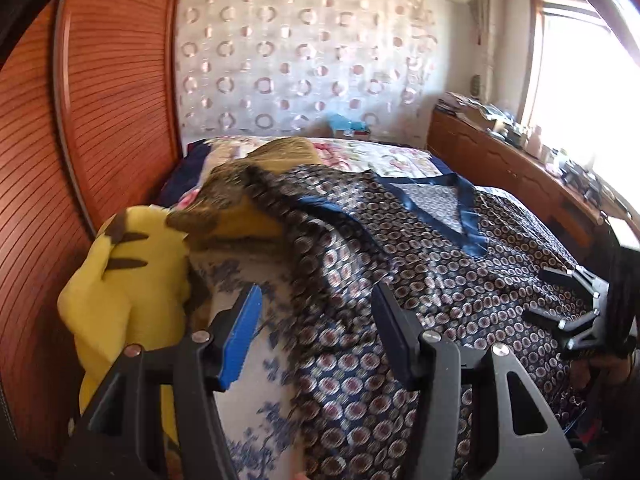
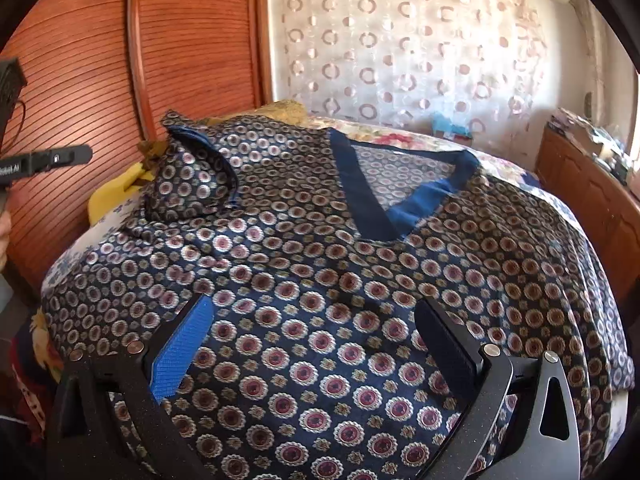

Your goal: Fold small clothes

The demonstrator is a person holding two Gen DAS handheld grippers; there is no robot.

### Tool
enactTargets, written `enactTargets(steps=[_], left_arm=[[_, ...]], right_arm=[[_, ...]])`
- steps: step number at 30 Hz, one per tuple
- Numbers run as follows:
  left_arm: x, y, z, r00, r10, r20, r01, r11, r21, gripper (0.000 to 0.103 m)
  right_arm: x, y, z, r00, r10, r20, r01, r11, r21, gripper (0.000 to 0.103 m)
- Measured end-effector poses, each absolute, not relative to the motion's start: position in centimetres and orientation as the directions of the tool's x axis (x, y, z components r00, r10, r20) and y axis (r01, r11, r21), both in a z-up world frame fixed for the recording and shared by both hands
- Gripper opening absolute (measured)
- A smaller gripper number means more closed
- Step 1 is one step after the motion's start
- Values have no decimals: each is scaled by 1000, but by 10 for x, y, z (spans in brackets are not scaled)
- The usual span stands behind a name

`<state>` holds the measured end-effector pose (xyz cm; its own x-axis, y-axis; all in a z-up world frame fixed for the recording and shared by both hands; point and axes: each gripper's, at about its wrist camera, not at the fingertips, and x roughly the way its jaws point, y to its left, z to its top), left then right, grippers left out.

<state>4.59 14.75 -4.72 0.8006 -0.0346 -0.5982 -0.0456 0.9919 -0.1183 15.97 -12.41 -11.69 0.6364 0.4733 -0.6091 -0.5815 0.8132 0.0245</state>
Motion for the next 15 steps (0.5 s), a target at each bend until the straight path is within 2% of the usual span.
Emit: enactTargets(steps=[4, 9, 15], left_arm=[[37, 152, -52, 814, -2, -581, -81, 990, -117, 56], [30, 155, -51, 829, 21, -559, -97, 990, -106, 56], [23, 158, -47, 839, 10, -544, -89, 989, -120, 56]], right_arm=[[167, -112, -91, 628, 529, -570, -632, 775, 23, 97], [190, -76, -67, 653, 551, -519, -677, 733, -73, 97], [224, -15, -69, 614, 573, -543, -730, 674, -114, 97]])
